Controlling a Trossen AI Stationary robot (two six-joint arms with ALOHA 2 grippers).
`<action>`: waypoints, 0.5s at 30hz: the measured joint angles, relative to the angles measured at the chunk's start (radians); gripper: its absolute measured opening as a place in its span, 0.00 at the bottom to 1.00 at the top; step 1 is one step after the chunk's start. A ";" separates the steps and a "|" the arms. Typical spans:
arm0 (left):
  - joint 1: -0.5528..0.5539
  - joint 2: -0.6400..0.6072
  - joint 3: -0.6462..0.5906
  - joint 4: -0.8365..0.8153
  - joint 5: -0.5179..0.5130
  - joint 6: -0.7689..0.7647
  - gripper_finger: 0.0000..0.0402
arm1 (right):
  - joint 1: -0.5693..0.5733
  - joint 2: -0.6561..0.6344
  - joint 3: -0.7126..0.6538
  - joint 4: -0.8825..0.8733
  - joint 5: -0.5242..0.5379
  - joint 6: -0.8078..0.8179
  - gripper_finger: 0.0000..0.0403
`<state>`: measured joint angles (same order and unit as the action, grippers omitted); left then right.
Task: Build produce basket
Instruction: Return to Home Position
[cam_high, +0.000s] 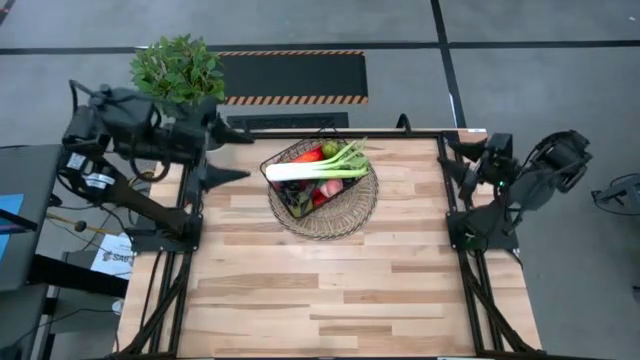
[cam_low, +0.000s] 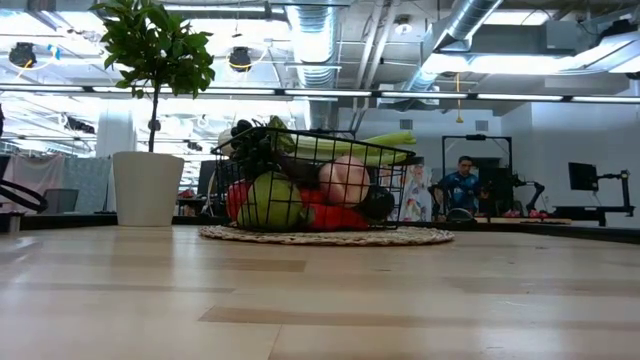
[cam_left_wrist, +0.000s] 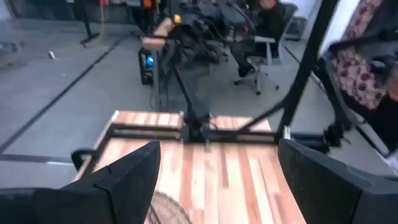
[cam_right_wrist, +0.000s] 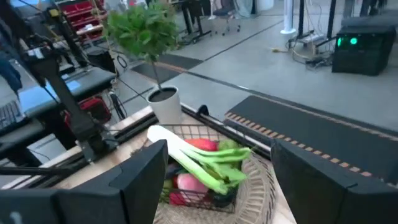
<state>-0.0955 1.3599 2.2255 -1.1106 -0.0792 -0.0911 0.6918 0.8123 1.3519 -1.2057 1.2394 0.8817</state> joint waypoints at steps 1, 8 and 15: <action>-0.001 -0.024 -0.042 0.005 0.005 0.002 0.77 | 0.001 -0.025 -0.024 -0.010 0.004 0.015 0.76; -0.002 -0.314 -0.590 0.294 0.026 -0.043 0.77 | 0.070 -0.223 -0.335 0.070 0.041 0.170 0.76; -0.001 -0.632 -1.250 0.760 0.047 -0.151 0.77 | 0.135 -0.291 -0.629 0.231 0.072 0.329 0.76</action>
<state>-0.0969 0.7281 0.9753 -0.3504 -0.0326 -0.2422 0.8271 0.5217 0.7226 -0.9744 1.3114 1.2103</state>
